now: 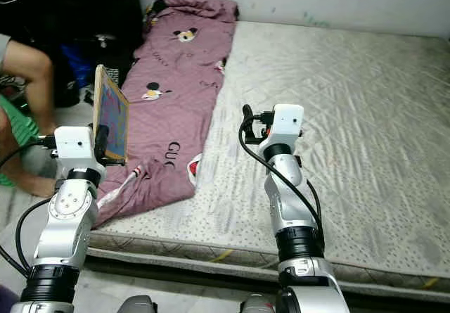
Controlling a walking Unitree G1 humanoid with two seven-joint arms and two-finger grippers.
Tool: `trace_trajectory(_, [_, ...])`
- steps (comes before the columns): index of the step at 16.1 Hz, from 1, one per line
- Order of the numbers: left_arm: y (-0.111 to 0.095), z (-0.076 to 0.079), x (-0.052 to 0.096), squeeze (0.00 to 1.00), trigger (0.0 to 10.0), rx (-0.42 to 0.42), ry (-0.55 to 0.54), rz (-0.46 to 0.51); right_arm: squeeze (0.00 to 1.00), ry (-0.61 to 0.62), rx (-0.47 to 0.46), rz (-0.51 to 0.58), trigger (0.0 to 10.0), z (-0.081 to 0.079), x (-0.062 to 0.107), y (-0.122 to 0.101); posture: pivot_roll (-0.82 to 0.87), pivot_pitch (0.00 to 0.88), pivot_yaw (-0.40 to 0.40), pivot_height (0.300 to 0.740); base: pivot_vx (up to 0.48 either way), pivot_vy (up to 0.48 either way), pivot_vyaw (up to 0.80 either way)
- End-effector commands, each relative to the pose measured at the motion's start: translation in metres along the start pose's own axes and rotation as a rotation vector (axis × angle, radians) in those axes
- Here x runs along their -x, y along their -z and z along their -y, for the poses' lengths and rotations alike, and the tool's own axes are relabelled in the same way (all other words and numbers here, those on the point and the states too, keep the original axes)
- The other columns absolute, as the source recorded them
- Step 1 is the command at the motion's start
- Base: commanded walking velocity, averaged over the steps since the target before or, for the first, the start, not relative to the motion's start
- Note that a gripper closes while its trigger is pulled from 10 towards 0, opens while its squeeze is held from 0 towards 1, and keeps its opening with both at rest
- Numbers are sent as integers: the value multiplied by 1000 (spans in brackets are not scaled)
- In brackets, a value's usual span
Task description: Clean up the room
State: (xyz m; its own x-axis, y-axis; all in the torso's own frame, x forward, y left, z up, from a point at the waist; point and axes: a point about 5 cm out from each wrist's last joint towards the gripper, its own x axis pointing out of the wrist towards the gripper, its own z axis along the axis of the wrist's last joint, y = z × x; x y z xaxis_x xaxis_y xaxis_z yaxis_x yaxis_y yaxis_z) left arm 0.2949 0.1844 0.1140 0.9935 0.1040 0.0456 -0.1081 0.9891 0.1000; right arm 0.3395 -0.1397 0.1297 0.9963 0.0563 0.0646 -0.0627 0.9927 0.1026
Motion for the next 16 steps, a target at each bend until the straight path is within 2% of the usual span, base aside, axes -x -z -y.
trace_trajectory(1, [-12,-2,-2,0,10000,-1,-5,52,0,1,4,21,10000,0,-1,-5,-55,0,16,740,0,0,0])
trace_trajectory(13, [-11,-2,-1,0,10000,3,-15,48,0,3,2,23,10000,-1,-1,-5,-57,0,17,740,0,0,0])
trace_trajectory(14, [0,3,10,0,10000,52,-38,-10,0,1,-32,-12,10000,-14,-1,-1,-57,0,-6,740,0,0,0])
trace_trajectory(16, [0,5,13,0,10000,81,-30,-9,0,-7,-36,-32,10000,-16,2,3,-57,0,-8,740,0,0,0])
